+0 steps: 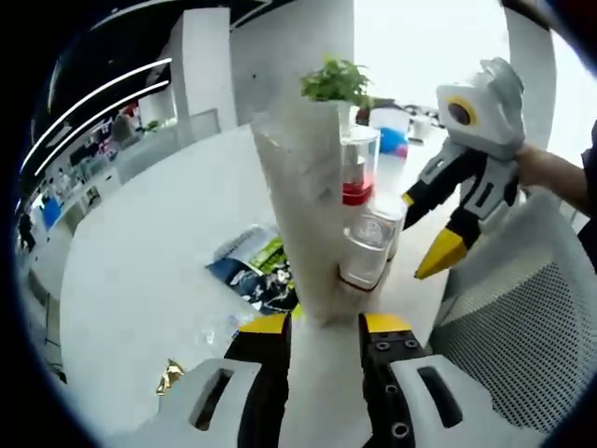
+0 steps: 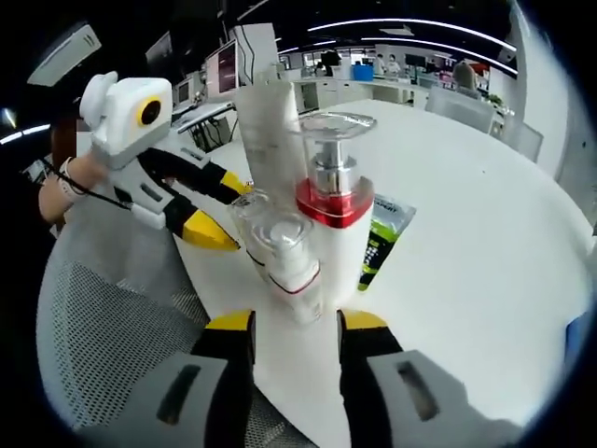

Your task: Arrange the skincare products in the storage area until every visible bottle or jar stands upright without overlapping.

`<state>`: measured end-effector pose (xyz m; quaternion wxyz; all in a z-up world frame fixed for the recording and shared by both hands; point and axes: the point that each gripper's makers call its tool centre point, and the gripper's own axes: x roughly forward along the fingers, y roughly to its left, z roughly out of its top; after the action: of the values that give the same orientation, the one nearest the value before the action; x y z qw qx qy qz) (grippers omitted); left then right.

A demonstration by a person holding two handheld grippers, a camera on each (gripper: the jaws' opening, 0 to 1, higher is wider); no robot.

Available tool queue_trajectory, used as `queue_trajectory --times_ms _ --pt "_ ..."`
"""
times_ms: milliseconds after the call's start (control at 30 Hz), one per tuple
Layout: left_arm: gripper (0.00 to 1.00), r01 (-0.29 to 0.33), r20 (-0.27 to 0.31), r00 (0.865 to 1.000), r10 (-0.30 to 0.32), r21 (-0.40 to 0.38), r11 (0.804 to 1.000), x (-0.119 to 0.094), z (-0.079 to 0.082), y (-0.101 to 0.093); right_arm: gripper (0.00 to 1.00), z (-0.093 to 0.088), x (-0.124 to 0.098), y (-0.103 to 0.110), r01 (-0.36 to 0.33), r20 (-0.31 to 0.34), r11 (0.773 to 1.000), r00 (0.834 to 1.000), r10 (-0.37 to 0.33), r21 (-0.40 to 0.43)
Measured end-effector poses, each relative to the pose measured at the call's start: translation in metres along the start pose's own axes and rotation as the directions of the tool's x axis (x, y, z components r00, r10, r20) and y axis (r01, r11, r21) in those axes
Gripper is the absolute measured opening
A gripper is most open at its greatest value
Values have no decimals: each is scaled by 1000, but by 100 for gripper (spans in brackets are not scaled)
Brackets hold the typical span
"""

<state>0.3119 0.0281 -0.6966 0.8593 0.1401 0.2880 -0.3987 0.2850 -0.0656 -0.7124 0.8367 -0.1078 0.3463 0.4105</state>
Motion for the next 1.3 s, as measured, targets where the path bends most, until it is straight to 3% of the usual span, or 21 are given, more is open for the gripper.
queue_trajectory --times_ms 133,300,433,600,733,967,1300 --pt "45 -29 29 999 29 1 1000 -12 7 3 44 5 -9 1 19 19 1000 1000 -18 -15" --pt "56 -54 66 996 56 -27 998 -26 15 2 57 13 -21 1 54 51 998 997 -52 -31" --pt "76 -96 102 989 104 -81 992 -35 20 5 66 18 -30 2 66 75 997 995 -64 -32" --pt "81 -123 115 985 131 -72 990 -48 22 4 76 24 -38 8 78 82 995 994 -73 -65" --pt "92 -167 134 975 179 -98 981 -58 27 8 82 31 -44 17 68 99 994 993 -59 -85" --pt "97 -217 141 963 228 -90 972 -72 28 10 88 33 -46 25 50 97 991 995 -38 -122" --pt "97 -194 133 970 205 -91 977 -74 29 -7 99 34 -45 22 47 95 993 995 -38 -104"
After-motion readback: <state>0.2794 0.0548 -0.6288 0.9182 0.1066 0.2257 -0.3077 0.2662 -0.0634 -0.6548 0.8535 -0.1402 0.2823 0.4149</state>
